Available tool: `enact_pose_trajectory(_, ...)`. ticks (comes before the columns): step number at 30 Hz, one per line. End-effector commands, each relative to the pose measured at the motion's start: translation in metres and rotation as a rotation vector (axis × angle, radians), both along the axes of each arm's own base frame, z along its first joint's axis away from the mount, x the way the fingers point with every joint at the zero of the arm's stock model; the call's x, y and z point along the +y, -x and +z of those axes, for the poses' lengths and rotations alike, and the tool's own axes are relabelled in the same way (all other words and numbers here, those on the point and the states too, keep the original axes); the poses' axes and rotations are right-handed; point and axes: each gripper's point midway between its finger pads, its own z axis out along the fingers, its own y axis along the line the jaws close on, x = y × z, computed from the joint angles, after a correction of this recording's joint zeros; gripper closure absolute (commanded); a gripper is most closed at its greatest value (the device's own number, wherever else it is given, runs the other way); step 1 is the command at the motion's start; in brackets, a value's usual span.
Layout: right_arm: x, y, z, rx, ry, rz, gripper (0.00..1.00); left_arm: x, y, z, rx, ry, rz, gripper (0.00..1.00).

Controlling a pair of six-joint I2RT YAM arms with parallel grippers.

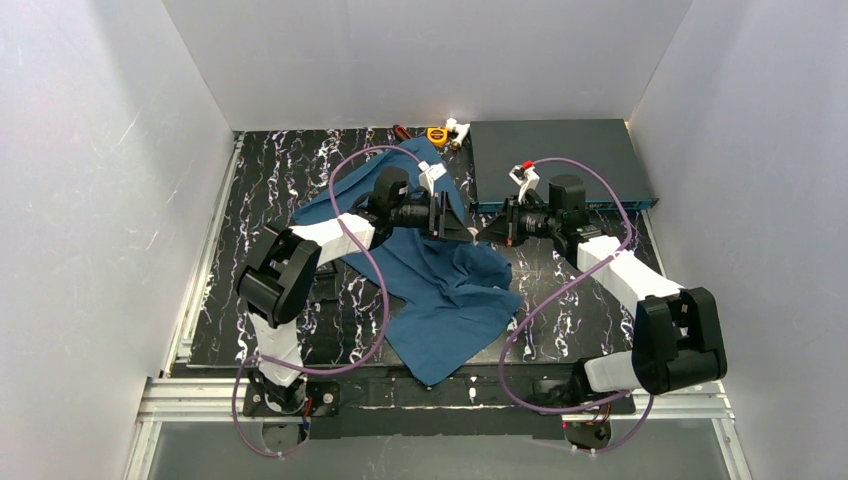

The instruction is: Remove the brooch from the garment

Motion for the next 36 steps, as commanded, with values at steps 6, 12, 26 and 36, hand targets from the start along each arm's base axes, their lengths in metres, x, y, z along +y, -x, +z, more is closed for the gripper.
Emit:
enact_pose_trajectory(6,0.0,0.002,0.016,-0.018,-0.054,-0.041,0.99,-0.001,-0.009,0.022,-0.073,-0.001,0.061,0.5)
enact_pose_trajectory(12,0.001,0.003,0.016,0.026,-0.079,-0.066,0.99,0.001,-0.007,0.011,-0.068,-0.02,0.064,0.58)
enact_pose_trajectory(26,0.002,0.003,0.017,0.055,-0.101,-0.077,0.99,-0.002,-0.012,0.005,-0.043,-0.032,0.09,0.6)
enact_pose_trajectory(36,0.001,0.004,0.017,0.054,-0.098,-0.082,0.99,-0.002,-0.011,0.0,-0.032,-0.042,0.097,0.84)
